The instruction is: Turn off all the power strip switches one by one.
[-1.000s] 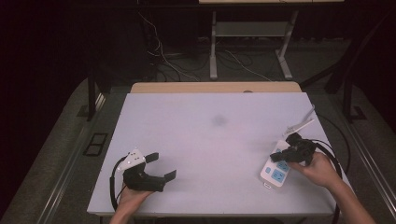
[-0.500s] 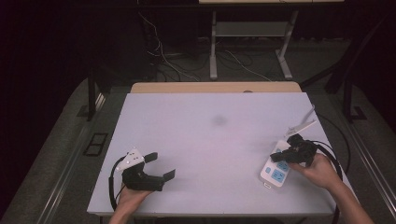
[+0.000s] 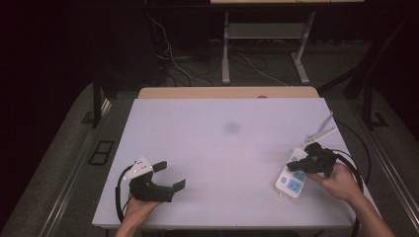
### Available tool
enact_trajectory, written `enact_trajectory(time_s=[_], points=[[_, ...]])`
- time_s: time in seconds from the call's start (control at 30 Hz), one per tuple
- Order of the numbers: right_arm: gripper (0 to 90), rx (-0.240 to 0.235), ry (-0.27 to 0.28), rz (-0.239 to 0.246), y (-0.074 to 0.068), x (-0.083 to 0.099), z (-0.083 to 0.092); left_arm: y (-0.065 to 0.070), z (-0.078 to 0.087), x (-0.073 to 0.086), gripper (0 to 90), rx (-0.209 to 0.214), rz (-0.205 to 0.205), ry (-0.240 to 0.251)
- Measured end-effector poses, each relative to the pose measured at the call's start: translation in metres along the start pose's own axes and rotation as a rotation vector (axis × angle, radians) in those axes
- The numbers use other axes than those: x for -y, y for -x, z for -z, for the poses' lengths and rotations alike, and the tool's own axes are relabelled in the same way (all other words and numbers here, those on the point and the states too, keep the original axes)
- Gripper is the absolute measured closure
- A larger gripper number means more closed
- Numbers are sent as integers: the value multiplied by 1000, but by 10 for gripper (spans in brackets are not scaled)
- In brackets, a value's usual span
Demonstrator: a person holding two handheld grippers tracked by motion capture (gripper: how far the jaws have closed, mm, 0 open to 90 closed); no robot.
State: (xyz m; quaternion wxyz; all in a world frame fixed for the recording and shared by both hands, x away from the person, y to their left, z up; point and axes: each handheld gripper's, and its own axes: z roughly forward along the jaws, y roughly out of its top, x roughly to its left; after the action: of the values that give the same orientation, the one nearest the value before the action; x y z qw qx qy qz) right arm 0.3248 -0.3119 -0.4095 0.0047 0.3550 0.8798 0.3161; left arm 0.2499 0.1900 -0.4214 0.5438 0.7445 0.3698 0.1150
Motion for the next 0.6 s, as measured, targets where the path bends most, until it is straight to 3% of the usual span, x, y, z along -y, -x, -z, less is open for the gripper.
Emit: enact_trajectory(time_s=[0.3, 0.6], points=[[900, -15, 49, -13, -2, 2, 12, 0, 0, 0, 0, 0, 1, 2], [900, -8, 58, -19, 2, -3, 25, 0, 0, 0, 0, -1, 3, 2]])
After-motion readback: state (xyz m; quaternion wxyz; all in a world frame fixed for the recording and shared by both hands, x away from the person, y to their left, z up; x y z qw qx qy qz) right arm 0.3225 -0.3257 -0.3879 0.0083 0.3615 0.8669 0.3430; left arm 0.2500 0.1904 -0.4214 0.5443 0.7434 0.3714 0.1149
